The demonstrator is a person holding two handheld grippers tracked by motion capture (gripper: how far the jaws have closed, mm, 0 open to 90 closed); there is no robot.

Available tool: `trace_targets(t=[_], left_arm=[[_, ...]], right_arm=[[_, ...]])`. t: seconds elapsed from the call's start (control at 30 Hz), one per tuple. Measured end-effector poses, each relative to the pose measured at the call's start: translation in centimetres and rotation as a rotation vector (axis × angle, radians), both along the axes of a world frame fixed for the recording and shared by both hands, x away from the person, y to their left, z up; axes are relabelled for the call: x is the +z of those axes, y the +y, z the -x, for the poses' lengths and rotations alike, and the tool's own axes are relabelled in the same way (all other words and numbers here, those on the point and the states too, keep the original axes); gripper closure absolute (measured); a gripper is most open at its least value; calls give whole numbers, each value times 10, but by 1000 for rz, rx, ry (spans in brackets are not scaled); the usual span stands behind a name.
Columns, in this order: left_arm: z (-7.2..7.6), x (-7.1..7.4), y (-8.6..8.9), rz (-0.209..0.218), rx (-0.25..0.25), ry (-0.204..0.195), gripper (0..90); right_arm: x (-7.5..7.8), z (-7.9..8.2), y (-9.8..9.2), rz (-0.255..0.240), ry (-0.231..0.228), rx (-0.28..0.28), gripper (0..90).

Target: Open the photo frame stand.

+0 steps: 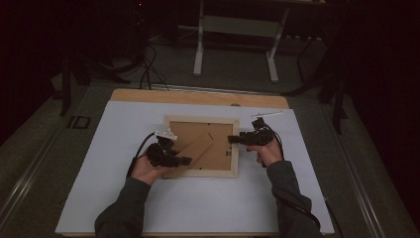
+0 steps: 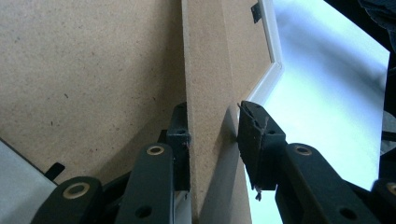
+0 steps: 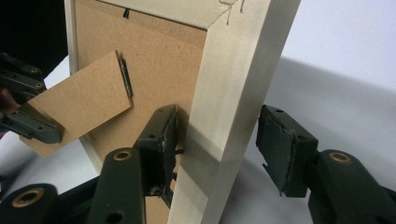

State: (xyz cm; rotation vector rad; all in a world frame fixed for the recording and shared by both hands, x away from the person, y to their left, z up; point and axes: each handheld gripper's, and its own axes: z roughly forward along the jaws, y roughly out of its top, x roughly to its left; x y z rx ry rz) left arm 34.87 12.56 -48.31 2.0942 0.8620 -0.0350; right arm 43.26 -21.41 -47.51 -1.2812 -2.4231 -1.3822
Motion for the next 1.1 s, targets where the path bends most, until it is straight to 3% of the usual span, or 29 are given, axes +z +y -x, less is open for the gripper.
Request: trace_targets(t=[0.3,0.4,1.1], left_arm=[[1,2,0,0,-18,-18,691],[1,2,0,-4,-20,-22,692],[4,6,-3,-21,8,-75,696]], right_arm=[[-3,-5,-1,-64,36,56,472],[0,-3,-2,-77,22,66,537],[17,14,-8,-76,-120,73,587]])
